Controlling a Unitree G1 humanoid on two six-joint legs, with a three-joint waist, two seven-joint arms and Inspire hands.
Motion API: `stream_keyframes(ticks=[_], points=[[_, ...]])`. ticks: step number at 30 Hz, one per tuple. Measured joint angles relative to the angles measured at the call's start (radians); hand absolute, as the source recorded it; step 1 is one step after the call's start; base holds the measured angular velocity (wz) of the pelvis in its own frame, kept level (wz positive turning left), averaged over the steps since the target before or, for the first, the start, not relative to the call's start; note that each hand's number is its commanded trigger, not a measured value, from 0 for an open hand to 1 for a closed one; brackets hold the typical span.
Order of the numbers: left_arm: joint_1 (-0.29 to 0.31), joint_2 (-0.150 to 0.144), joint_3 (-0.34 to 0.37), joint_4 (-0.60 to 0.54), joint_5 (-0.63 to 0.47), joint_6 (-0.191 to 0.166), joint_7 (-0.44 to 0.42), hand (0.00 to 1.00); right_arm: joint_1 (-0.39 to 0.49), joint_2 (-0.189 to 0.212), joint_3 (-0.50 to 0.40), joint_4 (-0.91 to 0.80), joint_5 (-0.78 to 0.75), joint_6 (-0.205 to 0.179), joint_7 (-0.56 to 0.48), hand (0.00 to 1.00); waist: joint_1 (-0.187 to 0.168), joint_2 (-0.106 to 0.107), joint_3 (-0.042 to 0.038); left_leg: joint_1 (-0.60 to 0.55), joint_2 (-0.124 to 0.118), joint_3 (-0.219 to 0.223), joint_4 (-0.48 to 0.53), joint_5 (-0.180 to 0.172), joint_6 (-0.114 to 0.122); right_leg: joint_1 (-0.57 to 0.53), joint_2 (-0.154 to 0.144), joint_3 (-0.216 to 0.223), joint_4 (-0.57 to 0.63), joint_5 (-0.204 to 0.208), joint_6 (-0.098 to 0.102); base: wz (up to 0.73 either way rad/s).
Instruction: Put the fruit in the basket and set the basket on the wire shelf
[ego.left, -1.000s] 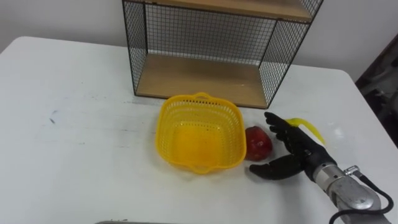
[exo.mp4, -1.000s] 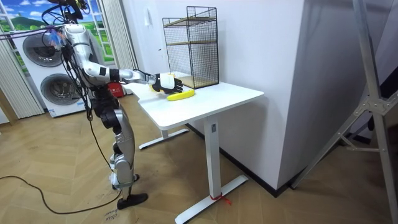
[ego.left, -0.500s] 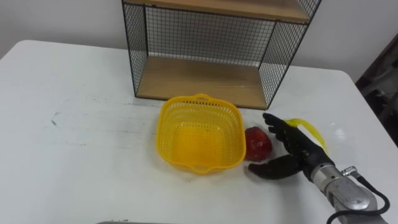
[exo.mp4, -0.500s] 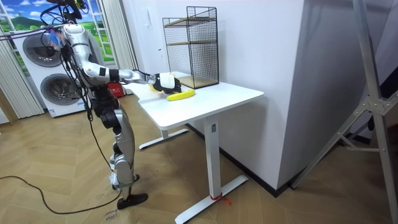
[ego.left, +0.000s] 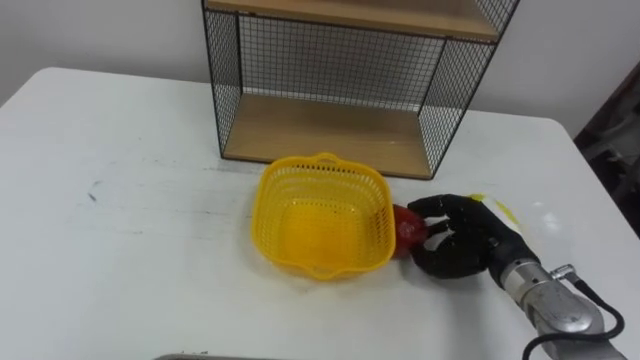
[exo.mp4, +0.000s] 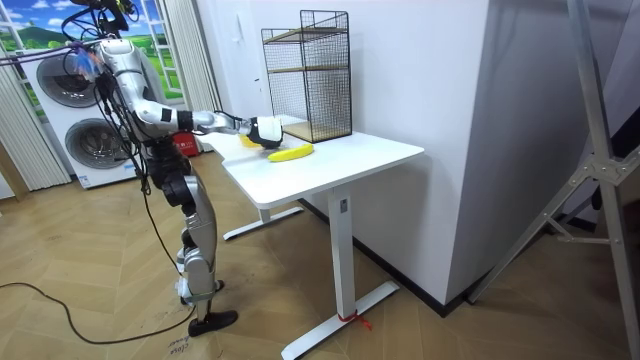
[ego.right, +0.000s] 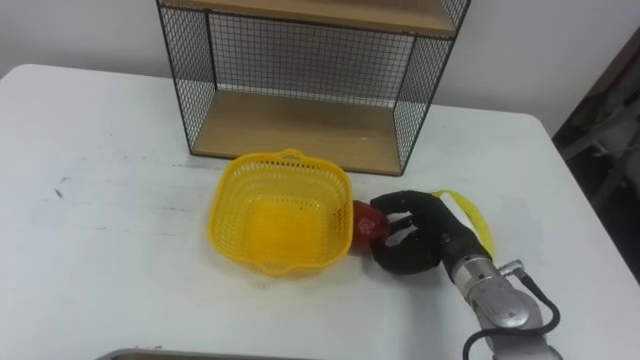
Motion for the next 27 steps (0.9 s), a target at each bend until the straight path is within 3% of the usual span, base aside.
stream_keyframes(ticks=[7,18,27], points=[[0.005,0.001,0.004,-0.002,0.021,0.009,-0.007,0.0,0.0,0.003,0.028,-0.057,-0.093,0.026,0.046,1.0,0.01,-0.019,-0.0103,-0.001,-0.002,0.0,0.002,0.0,0.0,0.001,-0.002,-0.001,-0.001,0.0,0.0,0.0],[-0.001,0.001,0.001,-0.017,0.027,0.02,-0.025,0.0,0.009,0.003,0.034,-0.071,-0.086,0.03,0.064,1.0,0.02,-0.027,-0.0074,-0.004,-0.002,-0.001,0.003,0.0,0.0,0.006,0.0,0.0,-0.015,0.001,0.001,0.0],[-0.001,0.001,0.001,-0.017,0.02,0.02,-0.019,0.0,0.013,0.02,0.028,-0.071,-0.082,0.027,0.053,1.0,-0.01,-0.02,-0.0062,-0.012,-0.003,-0.013,0.007,-0.001,0.0,0.005,0.001,-0.002,-0.015,0.002,0.001,0.03]])
